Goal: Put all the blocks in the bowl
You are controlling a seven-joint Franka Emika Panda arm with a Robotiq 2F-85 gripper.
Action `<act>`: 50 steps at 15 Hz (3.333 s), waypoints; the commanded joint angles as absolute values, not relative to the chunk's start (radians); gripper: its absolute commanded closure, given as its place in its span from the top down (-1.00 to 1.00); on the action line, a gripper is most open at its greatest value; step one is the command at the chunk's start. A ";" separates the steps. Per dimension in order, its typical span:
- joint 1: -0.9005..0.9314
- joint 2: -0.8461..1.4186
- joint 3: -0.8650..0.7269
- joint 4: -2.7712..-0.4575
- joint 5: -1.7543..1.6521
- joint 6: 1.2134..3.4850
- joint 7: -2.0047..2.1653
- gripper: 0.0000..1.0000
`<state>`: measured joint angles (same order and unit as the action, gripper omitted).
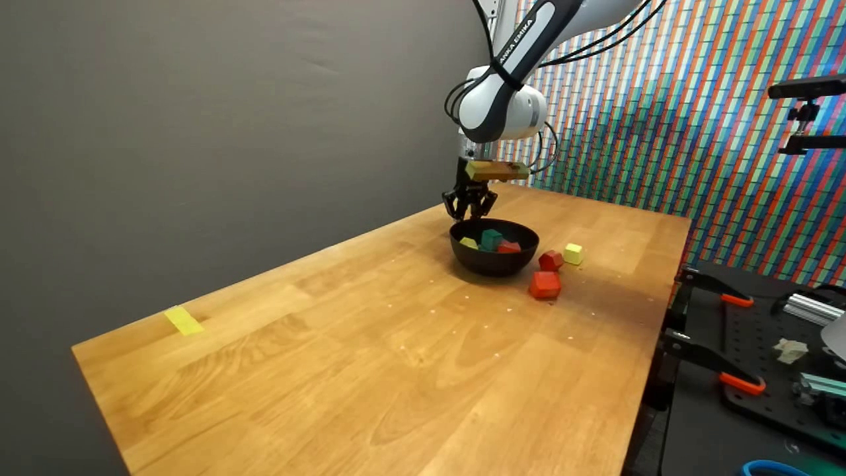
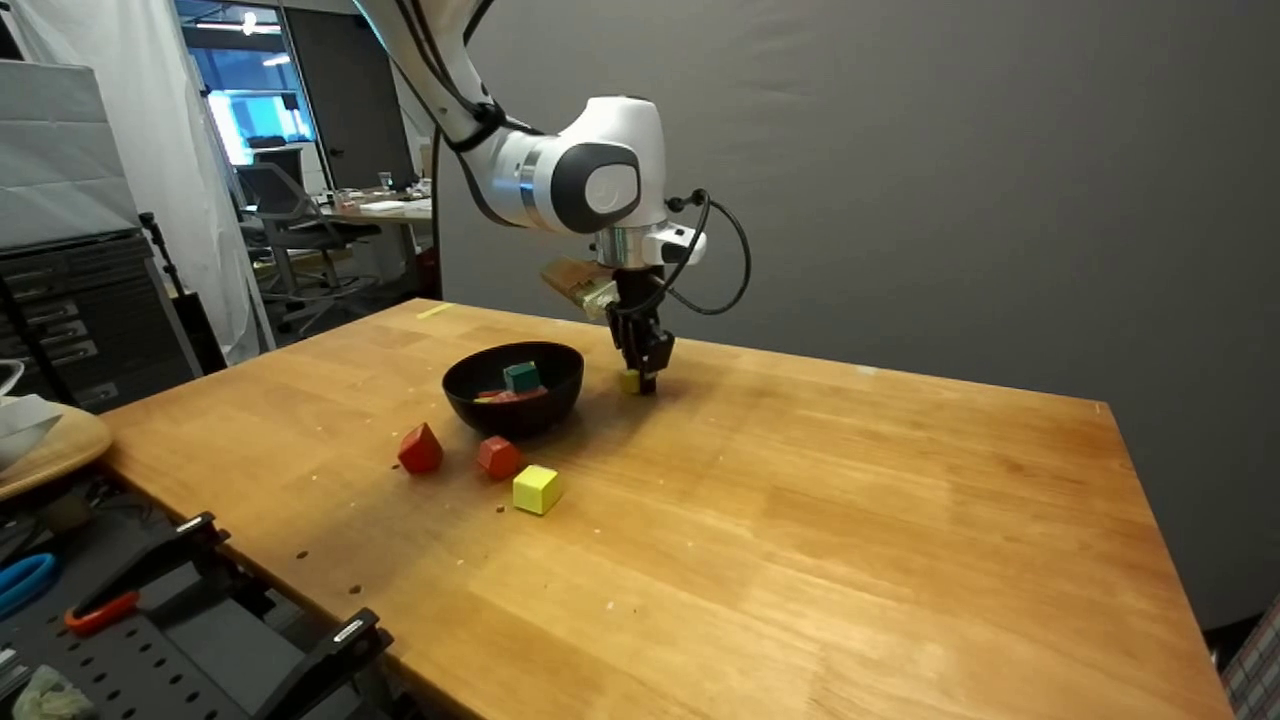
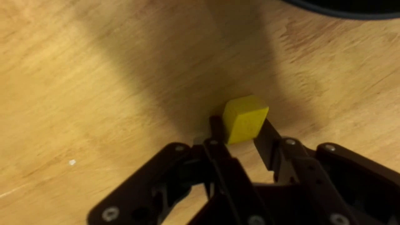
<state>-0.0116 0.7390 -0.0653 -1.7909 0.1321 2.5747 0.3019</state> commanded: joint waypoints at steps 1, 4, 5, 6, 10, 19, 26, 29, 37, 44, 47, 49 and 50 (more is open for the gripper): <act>-0.024 0.642 -0.044 -1.840 0.158 2.493 0.273 -0.81; 0.006 0.495 -0.053 -1.944 0.126 2.438 0.269 -0.73; 0.017 0.452 -0.053 -1.982 0.116 2.459 0.263 -0.73; 0.028 0.403 -0.053 -2.018 0.108 2.456 0.265 -0.73; 0.068 0.253 -0.019 -2.163 0.103 2.421 0.271 -0.73; 0.083 0.152 0.014 -2.354 0.128 2.428 0.317 0.68; 0.095 0.000 0.049 -2.577 0.195 2.399 0.449 1.00; 0.100 0.041 0.077 -2.625 0.300 2.490 0.425 0.98; 0.104 0.244 0.133 -2.632 0.417 2.825 0.381 1.00; 0.121 0.306 0.132 -2.639 0.375 2.946 0.399 0.01; 0.129 0.290 0.133 -2.645 0.371 2.944 0.400 -0.48; 0.111 0.226 0.175 -2.662 0.389 2.832 0.369 -0.54; 0.164 0.175 0.137 -2.691 0.329 2.774 0.418 -0.54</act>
